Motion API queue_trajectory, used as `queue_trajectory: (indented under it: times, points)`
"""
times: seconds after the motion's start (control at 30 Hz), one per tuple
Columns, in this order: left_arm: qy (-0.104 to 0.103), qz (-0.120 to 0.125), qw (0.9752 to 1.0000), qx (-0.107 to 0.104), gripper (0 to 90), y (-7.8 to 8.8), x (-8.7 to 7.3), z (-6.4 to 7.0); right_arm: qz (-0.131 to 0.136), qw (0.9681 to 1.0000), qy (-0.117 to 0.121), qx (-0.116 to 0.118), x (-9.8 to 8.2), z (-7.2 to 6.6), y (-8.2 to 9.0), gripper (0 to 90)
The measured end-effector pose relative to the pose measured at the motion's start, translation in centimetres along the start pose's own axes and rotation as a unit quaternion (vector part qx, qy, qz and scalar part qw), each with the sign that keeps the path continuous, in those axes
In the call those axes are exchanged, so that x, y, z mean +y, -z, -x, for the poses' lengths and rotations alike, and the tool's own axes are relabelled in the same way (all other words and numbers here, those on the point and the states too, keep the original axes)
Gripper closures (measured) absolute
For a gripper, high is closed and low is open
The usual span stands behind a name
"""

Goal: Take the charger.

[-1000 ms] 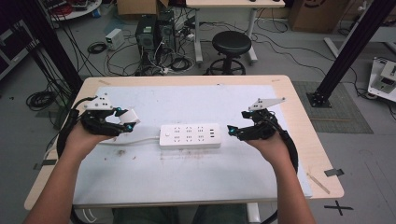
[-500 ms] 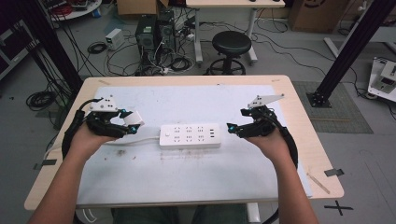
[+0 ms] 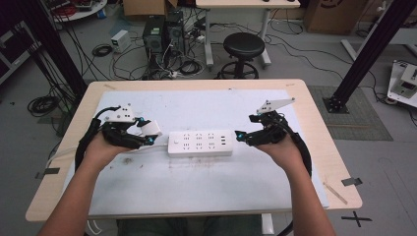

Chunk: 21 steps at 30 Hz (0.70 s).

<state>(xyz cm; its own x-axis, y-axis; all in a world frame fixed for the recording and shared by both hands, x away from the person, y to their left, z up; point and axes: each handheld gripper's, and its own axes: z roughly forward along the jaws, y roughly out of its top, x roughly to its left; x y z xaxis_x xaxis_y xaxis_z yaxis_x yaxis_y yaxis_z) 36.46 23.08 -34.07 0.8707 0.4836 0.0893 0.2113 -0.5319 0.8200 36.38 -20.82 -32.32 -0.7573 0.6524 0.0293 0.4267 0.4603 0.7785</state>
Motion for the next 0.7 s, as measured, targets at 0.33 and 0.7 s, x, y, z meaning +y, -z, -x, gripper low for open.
queue_trajectory:
  times: [0.33,0.7]
  points:
    - [0.0,0.001,1.0,-0.003,42.5,-0.25,0.19,0.17,-0.001,1.0,0.002,0.002,0.04,-0.15,0.2,19.6]
    - [-0.011,0.012,0.9998,-0.007,42.5,-0.44,0.37,0.11,-0.002,1.0,-0.003,0.002,0.25,0.12,-0.35,19.6]
